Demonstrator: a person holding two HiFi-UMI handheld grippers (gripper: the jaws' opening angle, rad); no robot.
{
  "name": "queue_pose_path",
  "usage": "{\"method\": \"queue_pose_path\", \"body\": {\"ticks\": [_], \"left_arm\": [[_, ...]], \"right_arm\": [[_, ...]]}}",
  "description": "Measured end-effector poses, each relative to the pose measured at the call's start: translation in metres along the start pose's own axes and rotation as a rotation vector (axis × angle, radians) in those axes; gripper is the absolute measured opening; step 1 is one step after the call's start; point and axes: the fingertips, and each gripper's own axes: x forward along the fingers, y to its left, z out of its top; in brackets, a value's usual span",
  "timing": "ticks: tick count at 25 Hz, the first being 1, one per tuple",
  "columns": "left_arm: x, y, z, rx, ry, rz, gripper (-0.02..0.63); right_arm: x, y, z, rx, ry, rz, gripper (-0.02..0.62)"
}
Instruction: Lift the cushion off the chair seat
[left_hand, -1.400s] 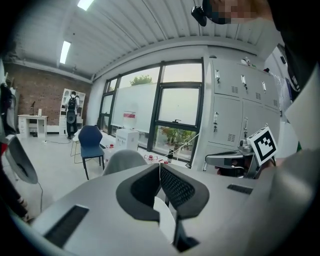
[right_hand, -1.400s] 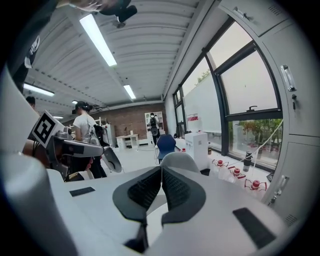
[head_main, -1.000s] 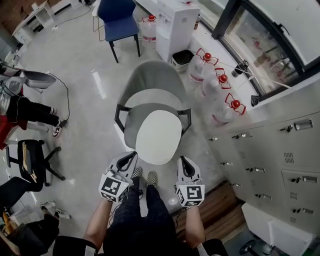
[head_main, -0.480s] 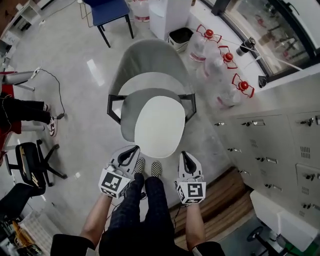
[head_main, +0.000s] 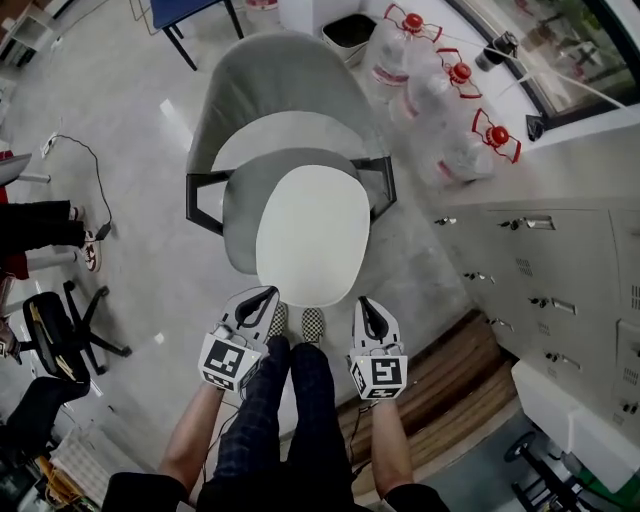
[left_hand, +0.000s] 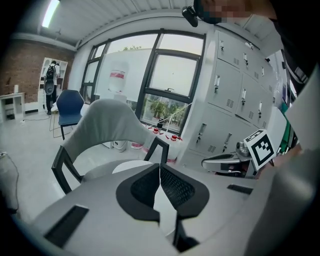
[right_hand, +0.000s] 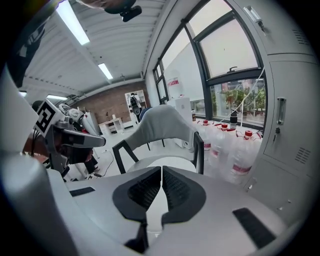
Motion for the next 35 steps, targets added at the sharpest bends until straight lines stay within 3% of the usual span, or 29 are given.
{"method": "queue_pose_path", "body": {"ticks": [20, 28, 35], "left_arm": [[0.072, 0.028, -0.108, -0.011, 0.043, -0.039, 0.020], [0.092, 0.033, -0.127, 0.001, 0.037, -0.041, 0.020], [0.100, 0.037, -0.134, 0.001, 0.035, -0.043, 0.020]], "right_arm": [[0.074, -0.040, -0.110, 0.063, 0.046, -0.051, 0.029], [0.089, -0.052, -0.140, 0.074, 0.050, -0.047, 0.029], [0.097, -0.057, -0.159, 0.172, 0.057, -0.019, 0.032]]}}
